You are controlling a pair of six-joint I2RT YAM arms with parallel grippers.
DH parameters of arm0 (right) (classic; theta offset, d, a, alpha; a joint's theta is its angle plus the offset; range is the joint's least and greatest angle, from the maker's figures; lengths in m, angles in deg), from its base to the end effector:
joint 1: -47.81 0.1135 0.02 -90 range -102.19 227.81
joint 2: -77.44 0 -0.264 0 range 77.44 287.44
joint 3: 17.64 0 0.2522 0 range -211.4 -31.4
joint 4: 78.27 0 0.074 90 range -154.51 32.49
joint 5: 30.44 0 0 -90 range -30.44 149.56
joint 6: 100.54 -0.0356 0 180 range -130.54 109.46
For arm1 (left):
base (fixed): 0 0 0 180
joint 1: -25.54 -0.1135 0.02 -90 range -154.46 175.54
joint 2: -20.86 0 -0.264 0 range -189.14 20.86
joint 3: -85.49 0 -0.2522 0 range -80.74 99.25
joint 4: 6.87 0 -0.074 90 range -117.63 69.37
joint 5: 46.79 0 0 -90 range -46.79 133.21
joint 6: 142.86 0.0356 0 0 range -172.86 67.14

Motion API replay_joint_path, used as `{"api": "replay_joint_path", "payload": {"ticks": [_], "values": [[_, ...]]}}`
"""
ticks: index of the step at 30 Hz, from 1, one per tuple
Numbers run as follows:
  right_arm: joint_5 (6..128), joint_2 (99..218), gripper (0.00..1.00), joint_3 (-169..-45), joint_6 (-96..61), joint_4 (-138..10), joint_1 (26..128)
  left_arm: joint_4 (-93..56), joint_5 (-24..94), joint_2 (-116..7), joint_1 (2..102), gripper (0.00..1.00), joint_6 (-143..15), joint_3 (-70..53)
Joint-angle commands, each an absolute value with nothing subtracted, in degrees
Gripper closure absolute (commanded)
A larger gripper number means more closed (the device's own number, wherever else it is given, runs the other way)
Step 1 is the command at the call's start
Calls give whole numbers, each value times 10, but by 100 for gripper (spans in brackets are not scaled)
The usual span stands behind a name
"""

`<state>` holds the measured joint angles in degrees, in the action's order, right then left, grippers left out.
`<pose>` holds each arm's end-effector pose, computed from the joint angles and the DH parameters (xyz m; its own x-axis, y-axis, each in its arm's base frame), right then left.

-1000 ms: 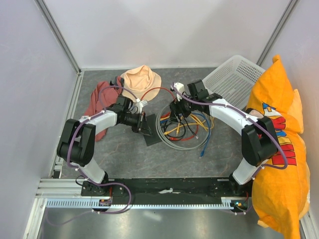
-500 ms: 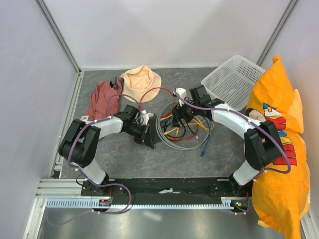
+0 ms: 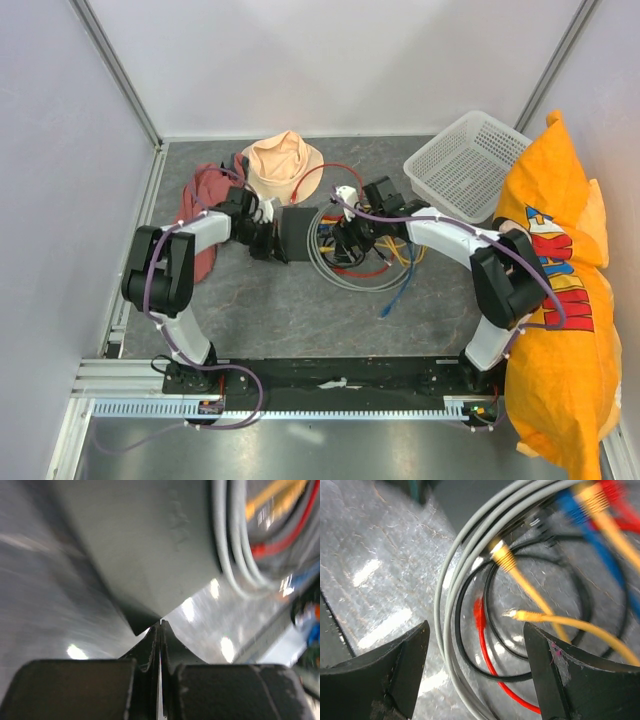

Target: Pull the plug from the switch port

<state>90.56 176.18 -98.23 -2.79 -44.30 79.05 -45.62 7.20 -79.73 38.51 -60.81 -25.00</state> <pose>0.3017 0.2044 0.2134 -0.5723 -0.4823 -0.6632 -0.7994 0.5085 0.3200 0.3071 -0.0922 0.1463 -0.9584 0.1059 -0.2652 0.2489 0.7648 -0.5943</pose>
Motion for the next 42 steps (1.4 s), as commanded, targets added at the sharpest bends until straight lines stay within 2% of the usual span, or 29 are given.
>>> {"api": "replay_joint_path", "payload": {"ticks": [1, 14, 16, 19, 22, 26, 32, 36, 38, 42], "values": [[877, 1803, 16, -1021, -17, -473, 818, -451, 113, -823, 352, 98, -607, -178], [835, 1880, 16, -1107, 48, -440, 933, -471, 59, -670, 334, 98, -583, -161], [779, 1883, 16, -1101, 51, -438, 953, -472, 58, -653, 327, 98, -594, -163], [627, 1863, 17, -1094, 46, -447, 975, -465, 54, -629, 318, 98, -616, -175], [564, 1840, 17, -1091, 55, -452, 976, -455, 62, -592, 313, 98, -617, -191], [542, 1821, 18, -1077, 75, -450, 976, -446, 71, -565, 310, 98, -616, -213], [528, 1824, 18, -1050, 83, -451, 978, -373, 38, -648, 311, 98, -715, -241], [614, 1827, 18, -1047, 77, -445, 978, -340, 22, -743, 311, 98, -749, -202], [612, 1833, 18, -1046, 62, -453, 981, -335, 5, -796, 311, 98, -756, -177], [611, 1843, 26, -1060, 74, -454, 983, -333, -9, -851, 317, 98, -755, -119]]}}
